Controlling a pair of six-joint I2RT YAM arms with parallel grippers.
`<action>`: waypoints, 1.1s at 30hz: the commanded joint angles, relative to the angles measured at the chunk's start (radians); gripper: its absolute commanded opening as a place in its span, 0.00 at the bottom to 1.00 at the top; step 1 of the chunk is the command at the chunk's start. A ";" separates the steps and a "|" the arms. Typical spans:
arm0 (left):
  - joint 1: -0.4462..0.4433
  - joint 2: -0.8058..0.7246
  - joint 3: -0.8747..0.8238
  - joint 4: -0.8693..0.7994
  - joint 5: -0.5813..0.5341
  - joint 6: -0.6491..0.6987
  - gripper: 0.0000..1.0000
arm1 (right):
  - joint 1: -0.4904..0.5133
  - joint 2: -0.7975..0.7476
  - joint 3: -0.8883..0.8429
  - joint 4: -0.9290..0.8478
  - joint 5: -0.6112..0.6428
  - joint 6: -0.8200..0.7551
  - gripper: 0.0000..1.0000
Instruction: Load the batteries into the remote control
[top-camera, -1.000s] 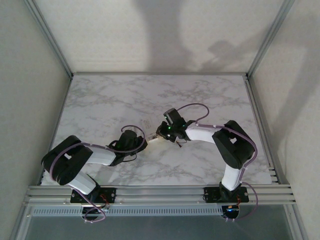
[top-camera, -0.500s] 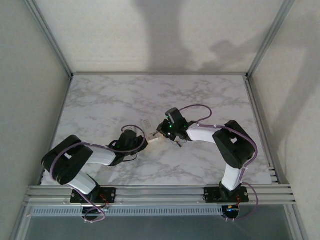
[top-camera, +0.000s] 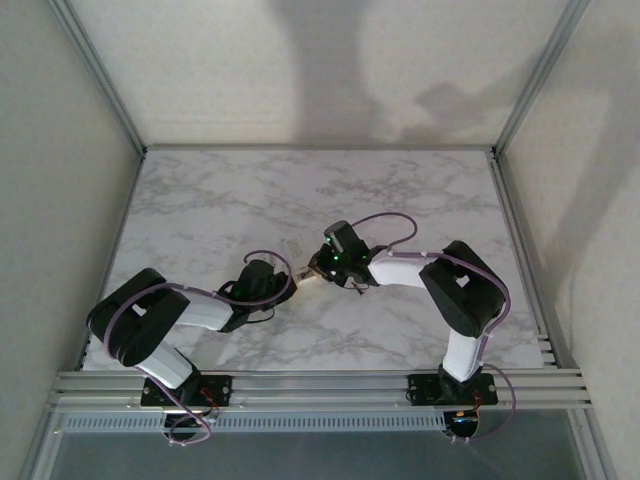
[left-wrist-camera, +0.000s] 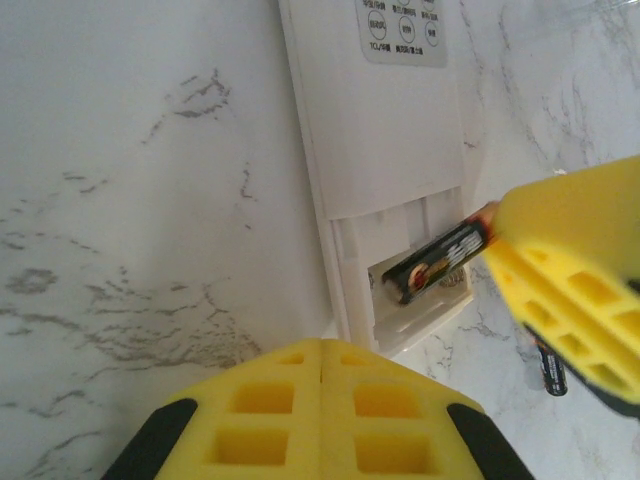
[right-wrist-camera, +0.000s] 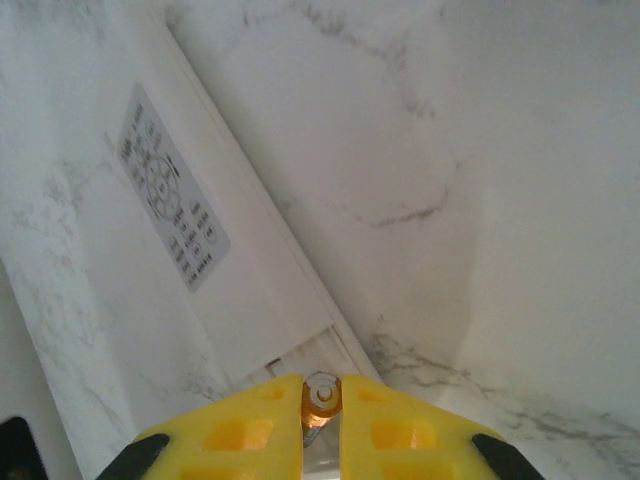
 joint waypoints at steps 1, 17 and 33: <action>0.007 0.016 -0.002 -0.002 0.011 0.003 0.00 | 0.012 0.020 0.014 -0.008 0.031 0.007 0.15; 0.007 0.024 -0.002 0.008 0.021 0.002 0.00 | 0.030 -0.036 -0.039 0.004 0.125 0.071 0.16; 0.006 0.034 0.001 0.016 0.034 0.006 0.00 | 0.036 -0.001 -0.018 0.044 0.102 0.084 0.16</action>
